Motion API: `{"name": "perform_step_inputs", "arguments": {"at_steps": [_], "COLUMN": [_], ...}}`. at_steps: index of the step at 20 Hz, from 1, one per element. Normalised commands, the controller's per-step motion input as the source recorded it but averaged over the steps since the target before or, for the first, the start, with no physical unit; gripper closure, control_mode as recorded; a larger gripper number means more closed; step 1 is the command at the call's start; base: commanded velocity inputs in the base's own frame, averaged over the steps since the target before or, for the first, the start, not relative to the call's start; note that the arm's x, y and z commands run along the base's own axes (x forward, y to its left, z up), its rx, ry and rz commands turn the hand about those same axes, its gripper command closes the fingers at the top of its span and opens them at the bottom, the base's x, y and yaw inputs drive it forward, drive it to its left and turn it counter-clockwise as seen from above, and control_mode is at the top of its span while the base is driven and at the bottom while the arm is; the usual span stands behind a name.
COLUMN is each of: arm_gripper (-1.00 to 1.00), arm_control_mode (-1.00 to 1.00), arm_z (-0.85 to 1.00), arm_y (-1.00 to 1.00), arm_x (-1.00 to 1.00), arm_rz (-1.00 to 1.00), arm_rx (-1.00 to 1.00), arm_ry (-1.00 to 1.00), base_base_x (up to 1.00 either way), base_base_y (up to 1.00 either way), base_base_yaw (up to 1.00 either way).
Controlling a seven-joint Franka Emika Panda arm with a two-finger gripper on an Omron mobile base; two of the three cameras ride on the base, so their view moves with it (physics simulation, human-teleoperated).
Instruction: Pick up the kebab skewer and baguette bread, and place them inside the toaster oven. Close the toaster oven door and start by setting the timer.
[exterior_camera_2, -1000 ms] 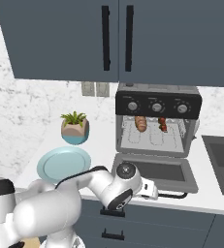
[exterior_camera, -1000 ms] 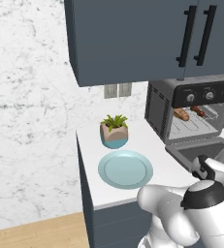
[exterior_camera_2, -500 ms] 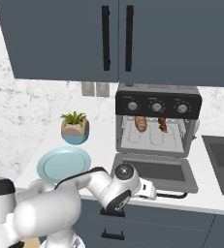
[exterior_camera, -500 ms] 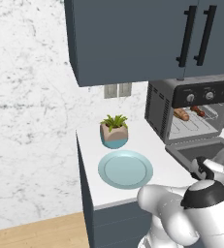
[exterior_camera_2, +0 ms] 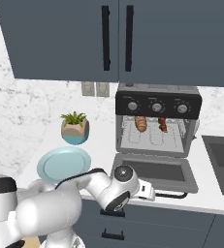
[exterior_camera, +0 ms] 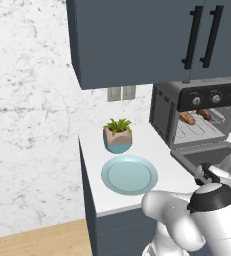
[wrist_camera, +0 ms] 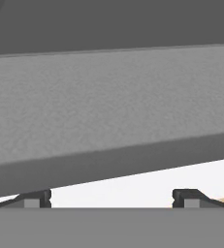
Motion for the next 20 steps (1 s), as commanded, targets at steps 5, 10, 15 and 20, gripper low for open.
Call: {"name": "perform_step_inputs", "arguments": {"at_steps": [5,10,15,20], "arm_gripper": [-1.0,-1.0,-1.0,-1.0], "arm_control_mode": [-1.0,-1.0,-1.0,-1.0], "arm_z": [0.0,0.03,0.24,0.2], "arm_y": [0.04,0.0,0.03,0.2], "arm_x": [0.27,0.43,0.5,0.32], "arm_rz": [0.0,0.0,-0.01,-0.04], "arm_rx": [0.01,0.03,0.04,0.03], "arm_ry": [-0.05,-0.06,-0.06,-0.17], "base_base_x": [0.0,0.0,0.0,0.0], "base_base_y": [0.0,0.0,0.0,0.0], "base_base_yaw": [0.0,0.0,0.0,0.0]}}
